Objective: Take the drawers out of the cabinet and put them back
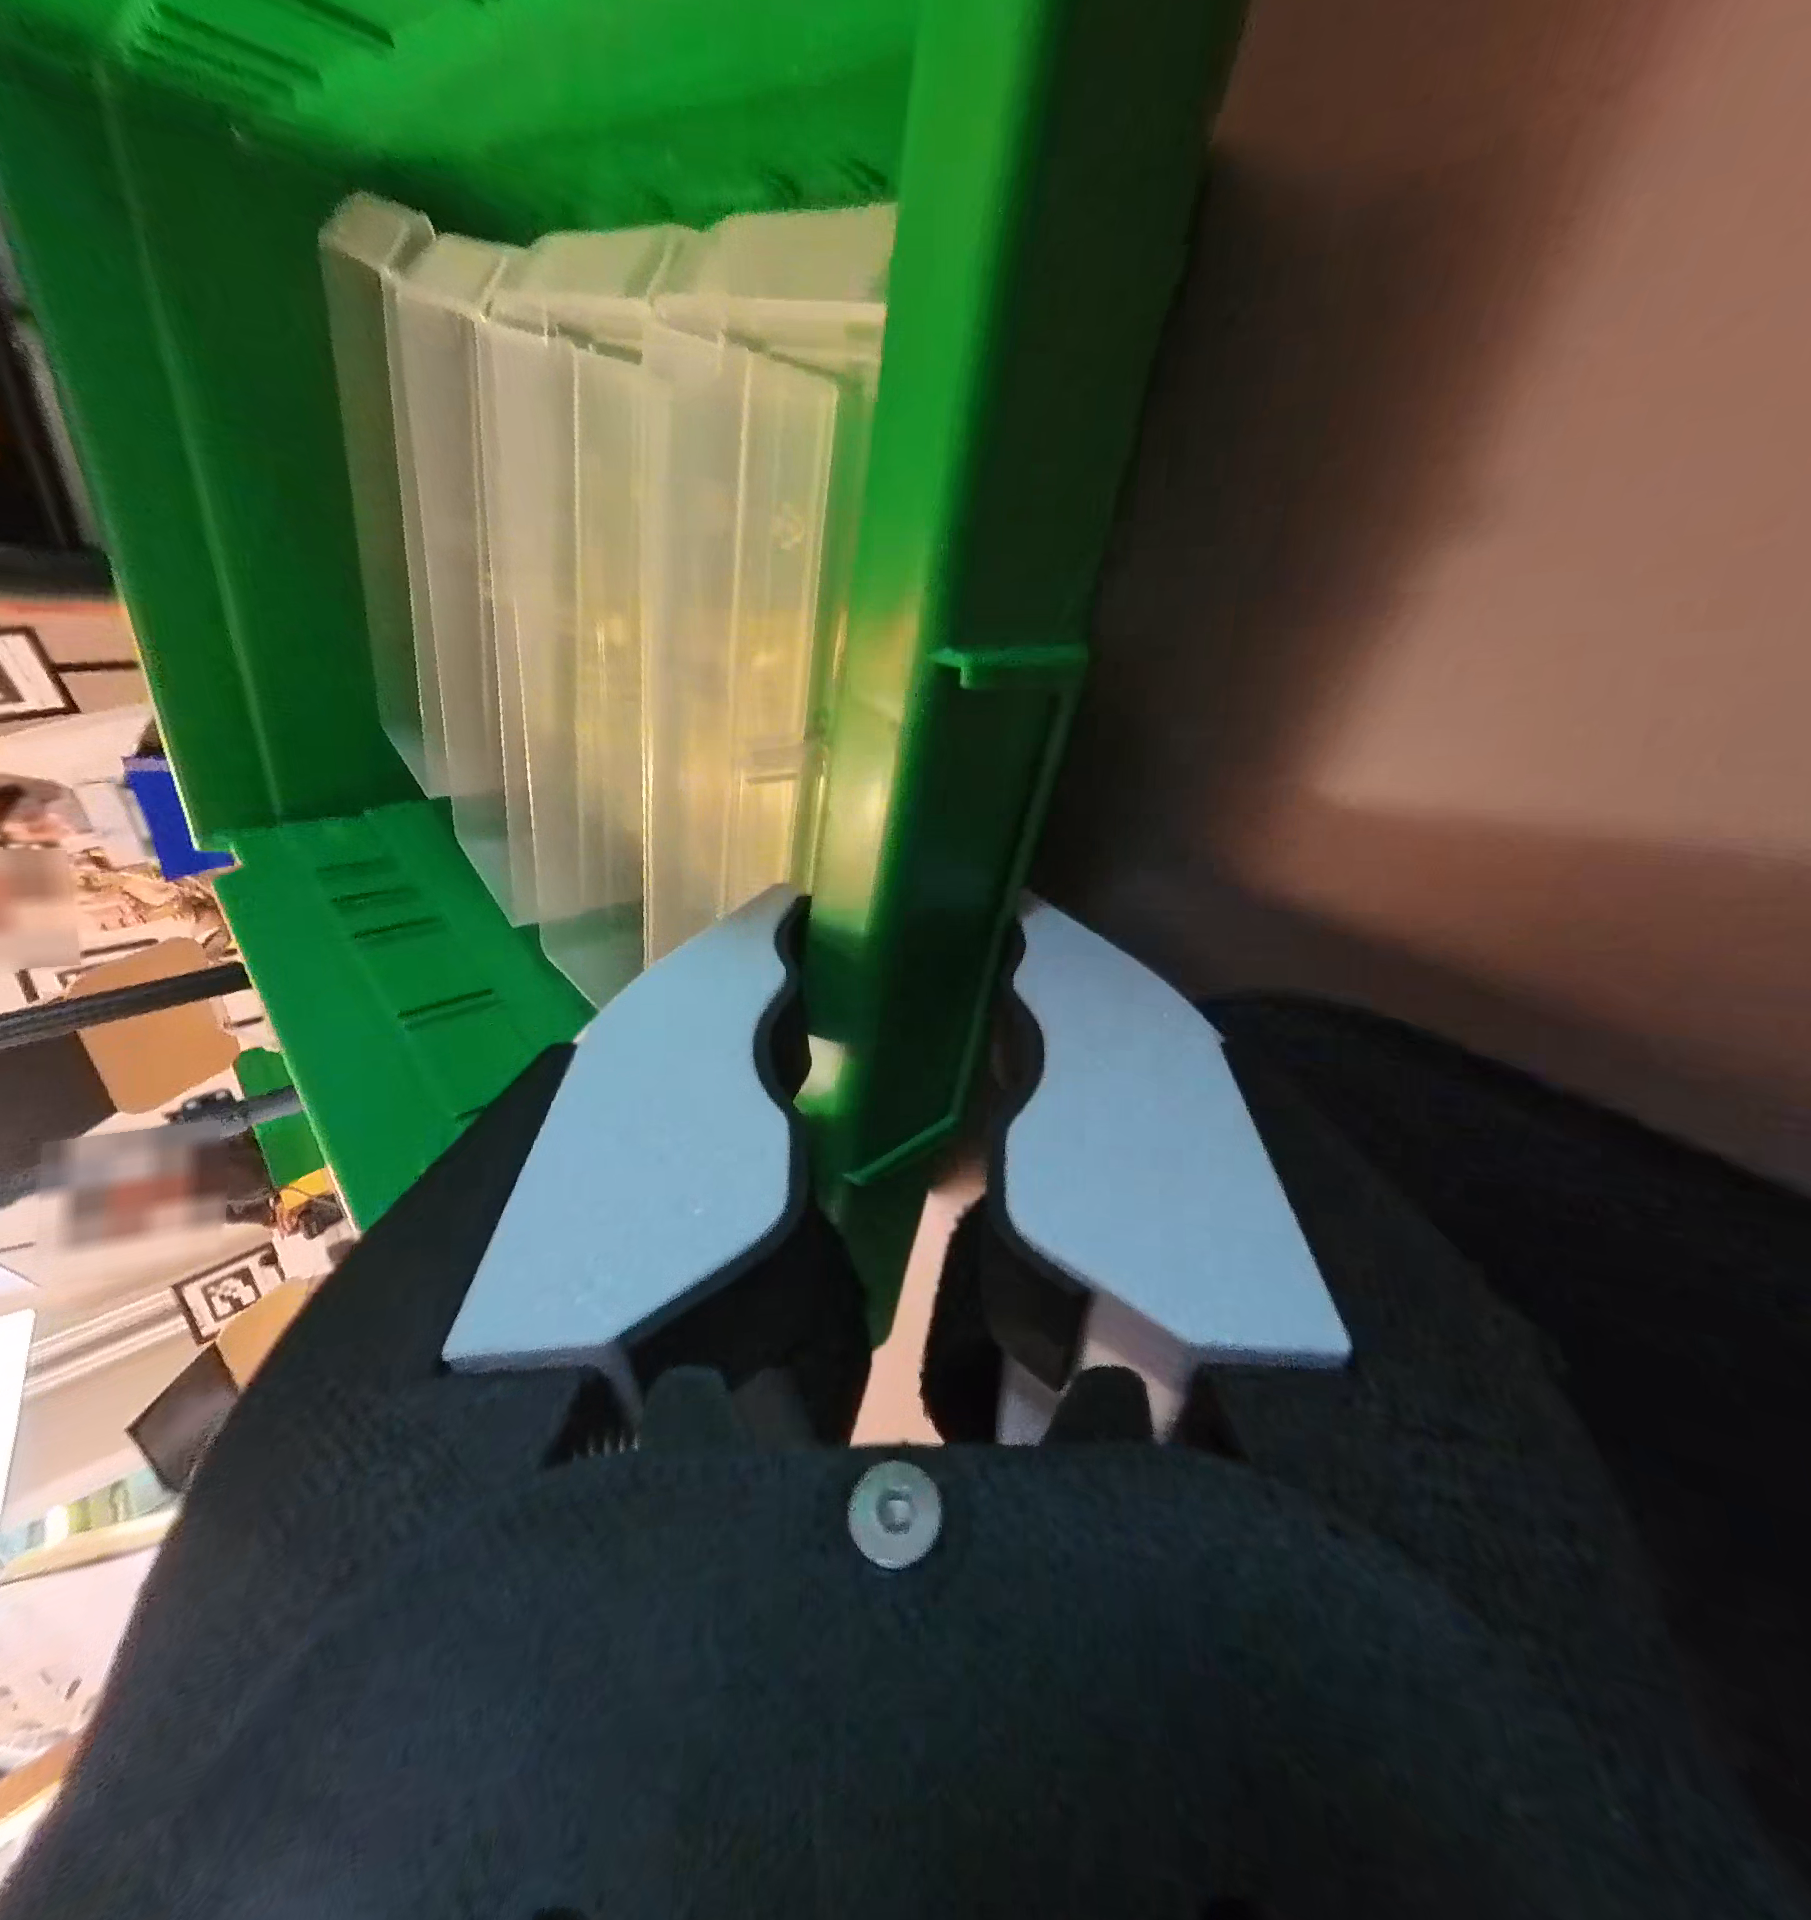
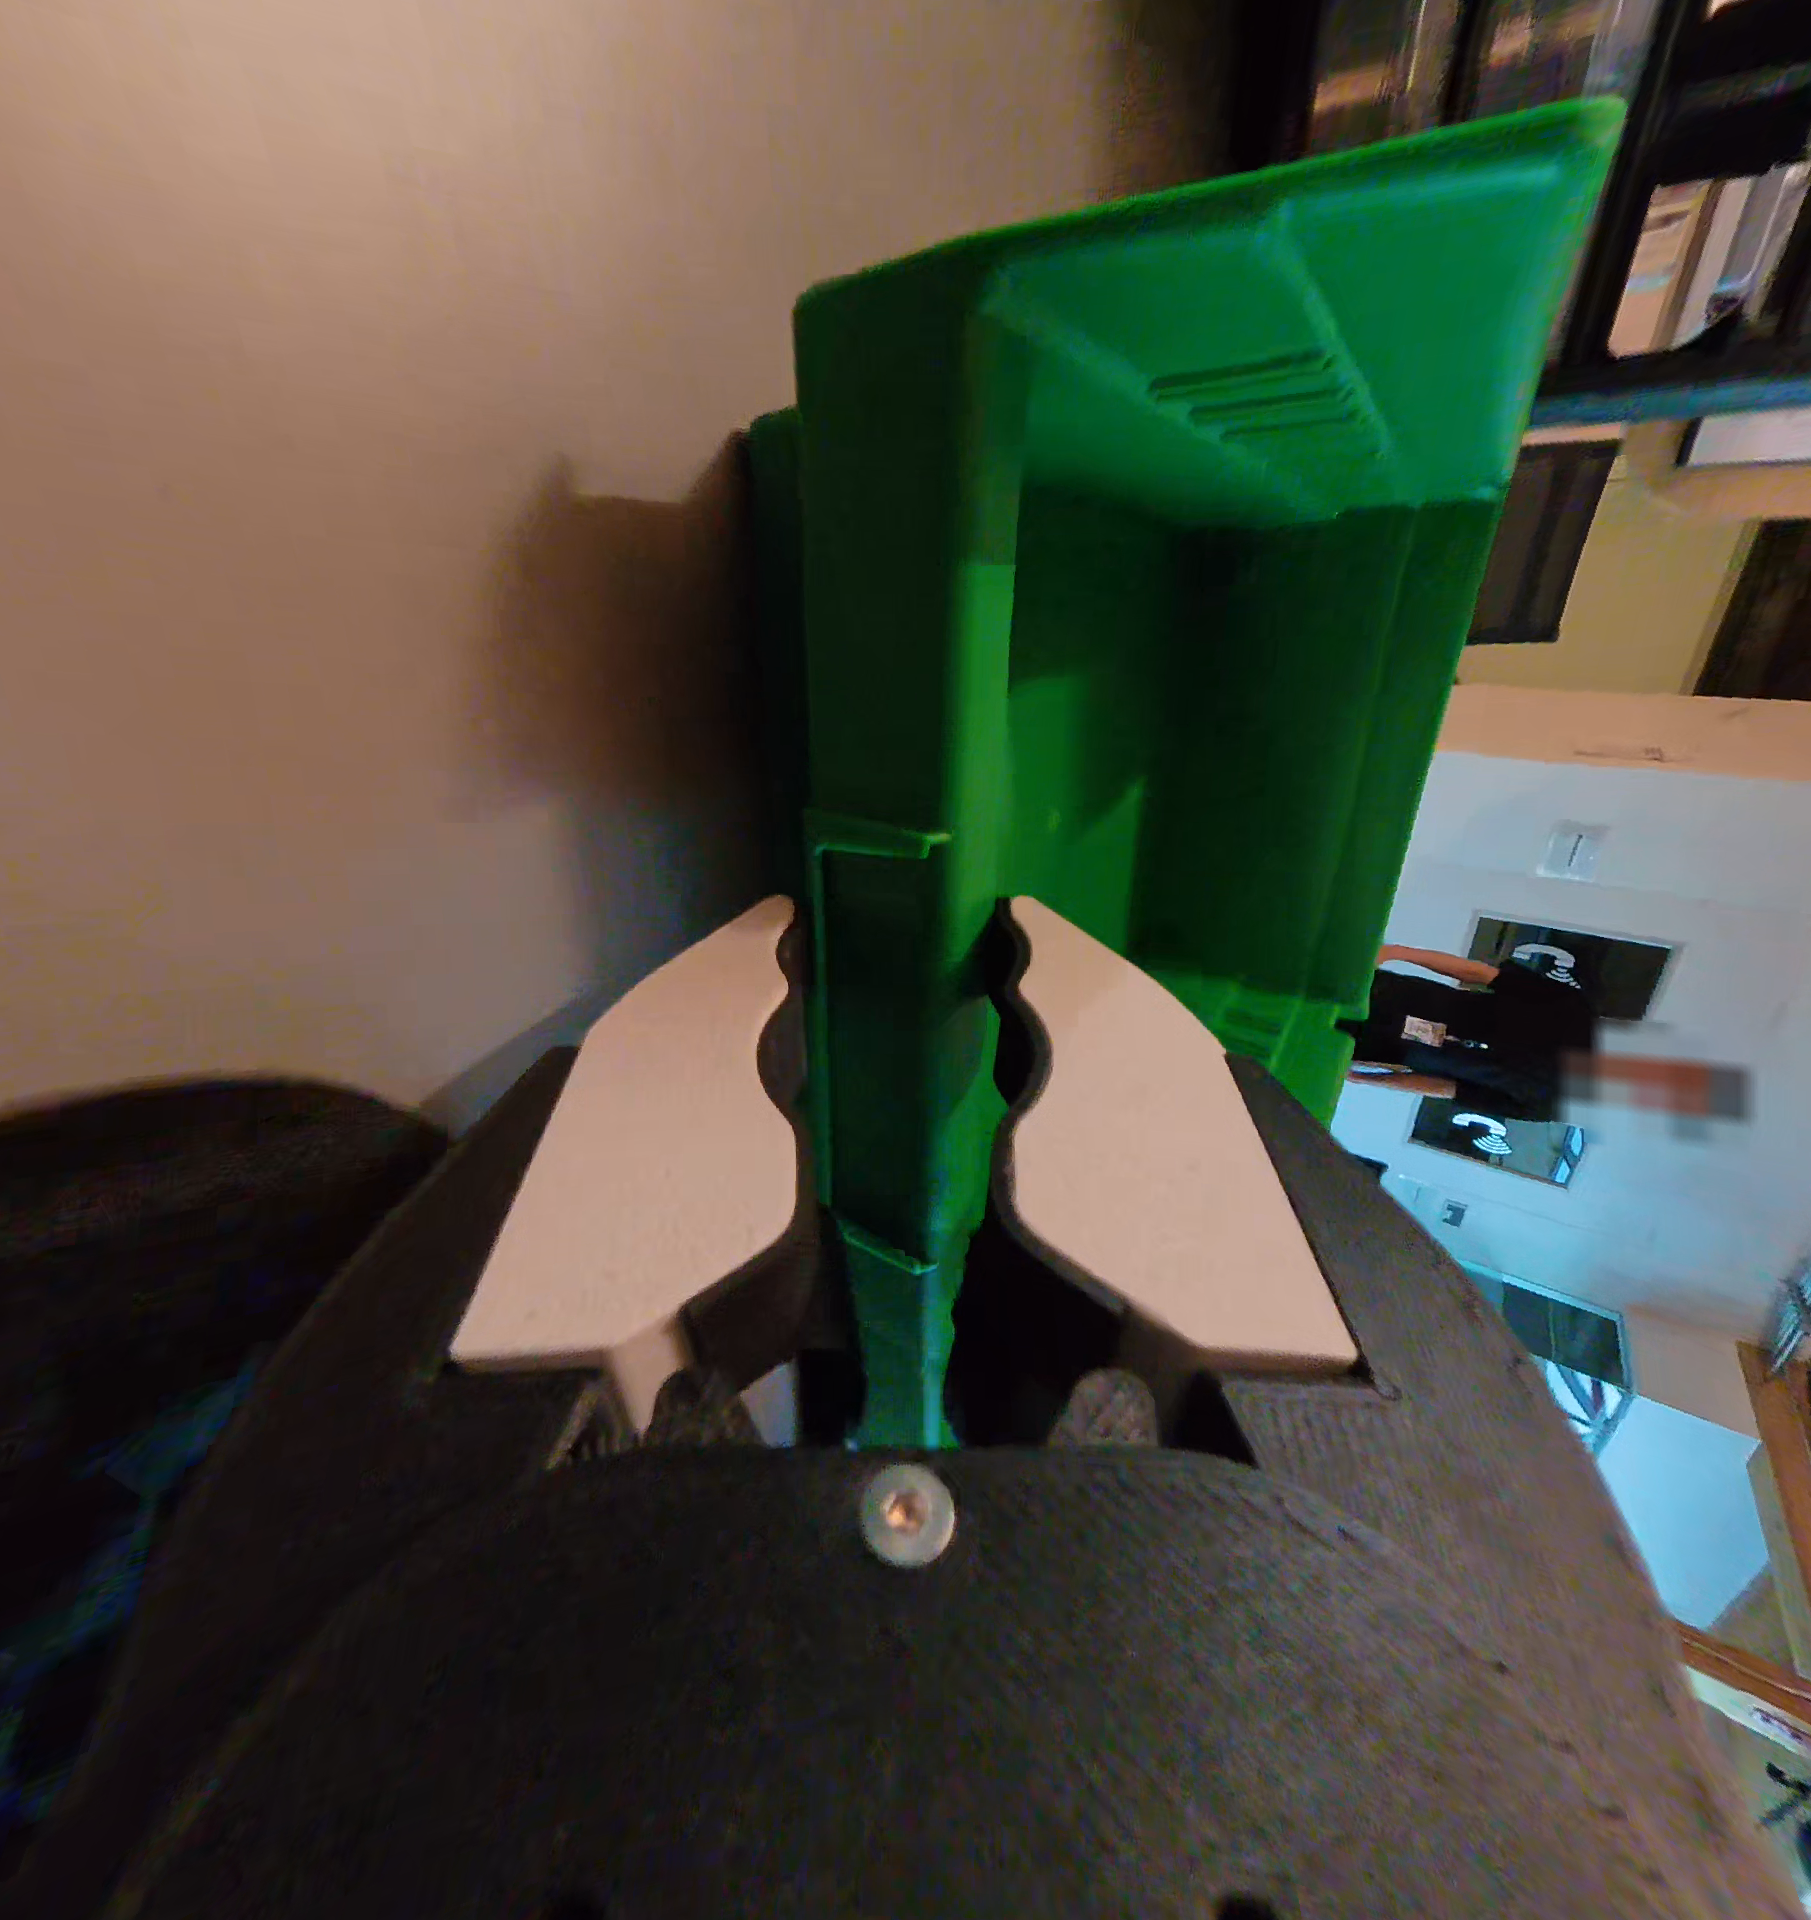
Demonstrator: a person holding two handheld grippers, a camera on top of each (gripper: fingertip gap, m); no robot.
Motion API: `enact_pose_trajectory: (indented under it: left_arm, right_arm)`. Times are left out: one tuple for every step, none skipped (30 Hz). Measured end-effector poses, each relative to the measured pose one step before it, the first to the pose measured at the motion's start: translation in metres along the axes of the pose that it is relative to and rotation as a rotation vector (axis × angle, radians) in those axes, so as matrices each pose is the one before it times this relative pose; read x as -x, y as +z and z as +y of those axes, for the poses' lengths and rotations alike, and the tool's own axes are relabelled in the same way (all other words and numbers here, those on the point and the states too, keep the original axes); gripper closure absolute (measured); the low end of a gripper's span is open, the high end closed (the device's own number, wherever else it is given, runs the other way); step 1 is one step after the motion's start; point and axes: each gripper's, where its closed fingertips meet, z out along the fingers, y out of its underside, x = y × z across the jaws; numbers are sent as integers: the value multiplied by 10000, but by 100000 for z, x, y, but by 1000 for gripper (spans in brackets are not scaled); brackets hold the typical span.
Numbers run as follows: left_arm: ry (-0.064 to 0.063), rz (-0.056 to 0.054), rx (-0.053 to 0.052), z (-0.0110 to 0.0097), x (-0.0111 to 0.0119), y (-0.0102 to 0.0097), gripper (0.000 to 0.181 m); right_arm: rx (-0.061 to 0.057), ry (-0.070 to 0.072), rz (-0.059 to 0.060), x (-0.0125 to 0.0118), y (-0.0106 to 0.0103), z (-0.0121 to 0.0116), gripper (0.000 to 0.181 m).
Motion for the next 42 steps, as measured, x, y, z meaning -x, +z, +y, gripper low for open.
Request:
enact_pose_trajectory:
  left_arm:
    - [5,70,47,575,78,-17,149]
    - [-76,73,-100,322,54,7,149]
    - [-52,50,-103,226,34,-7,148]
    - [-18,30,-18,223,35,-25,148]
    - [23,22,10,147,27,-28,148]
    - [90,15,1,73,30,-3,148]
    - [101,40,22,66,18,18,149]
    - [94,53,89,105,29,41,149]
    - [127,38,132,130,60,73,149]
    - [111,42,176,240,86,87,149]
    - [96,50,212,402,131,96,149]
    - [121,63,227,612,142,79,149]
    - [91,76,232,835,134,100,149]
    - [44,86,201,995,112,87,149]
    - [-14,76,179,1106,109,100,149]
    - [-31,58,143,1116,107,113,149]
    - [-95,63,162,1160,85,110,149]
    - [-136,42,188,1173,88,112,148]
    - [-96,22,173,1131,69,101,148]
    - [-121,17,131,1031,21,64,149]
    - [-172,5,122,1000,10,41,149]
    - [-174,-29,118,982,10,43,149]
    - [-160,-60,65,925,12,35,150]
    - [-148,-57,14,887,9,19,150]
    - [-163,-16,73,1011,1,6,150]
    - [-171,-4,158,1137,-7,5,150]
    - [-55,-34,105,1094,17,7,150]
    - [-49,-23,36,1003,3,3,151]
    - [52,-11,-50,901,-29,-19,151]
    - [-12,-6,-43,914,-33,-33,151]
    - [-55,27,39,945,-64,-45,151]
    - [239,-6,-70,789,-88,-90,151]
    - [266,-47,-166,631,-104,-106,151]
    - [-58,3,-100,584,-123,-85,151]
    - [-62,27,-8,580,-122,-103,151]
    - [177,-7,-19,484,-117,-118,151]
    - [105,21,-14,395,-133,-119,151]
    - [-75,76,50,356,-142,-96,151]
    - [11,32,61,270,-78,-64,151]
    - [46,-32,-15,51,-6,-5,151]
    - [-41,8,-11,-13,-13,-21,151]
    - [-55,48,51,37,-28,-12,151]
  right_arm:
    - [105,-47,-10,5,-117,850,149]
    - [100,-36,-20,21,-104,799,148]
    - [68,-37,-34,27,-105,730,148]
    - [83,10,-47,42,-103,707,148]
    - [101,22,-28,33,-83,686,148]
    - [114,-22,2,34,-82,669,148]
    - [129,-34,25,35,-89,652,147]
    - [136,-40,34,45,-86,642,147]
    - [127,-39,51,31,-64,621,147]
    - [116,-19,59,33,-63,600,147]
    - [112,-13,40,31,-59,569,147]
    - [124,-28,16,53,-66,570,147]
    - [128,-20,11,51,-58,571,147]
    - [114,1,16,49,-64,512,147]
    - [100,18,29,48,-40,463,147]
    - [59,23,43,18,-22,375,147]
    - [39,38,32,8,-10,301,147]
    - [42,33,9,10,6,274,147]
    - [47,13,-9,0,9,232,147]
    - [71,1,-13,5,-2,239,147]
    - [78,4,-19,20,3,239,147]
    - [54,17,-14,10,-14,209,147]
    - [35,41,-14,14,4,210,146]
    - [28,64,-20,3,10,234,146]
    - [52,59,-20,9,16,281,146]
    - [89,25,-19,11,-2,323,146]
    - [123,1,-26,23,0,392,146]
    - [145,11,-39,34,-9,446,146]
    - [153,20,-42,49,-16,496,146]
    - [161,44,-44,46,-18,531,146]
    - [150,60,-36,60,-23,548,146]
    - [155,78,-37,71,-20,576,145]
    - [137,84,-28,70,-29,573,145]
    - [117,127,-30,77,-28,557,145]
    - [121,151,-39,76,-43,563,145]
    - [140,131,-37,76,-51,591,145]
    - [163,118,-36,87,-48,627,144]
    - [172,121,-36,68,-39,652,144]
    - [164,111,-33,69,-37,634,144]
    - [113,94,-7,37,-20,580,144]
    - [69,135,8,18,36,529,145]
    - [52,156,5,-12,45,510,144]
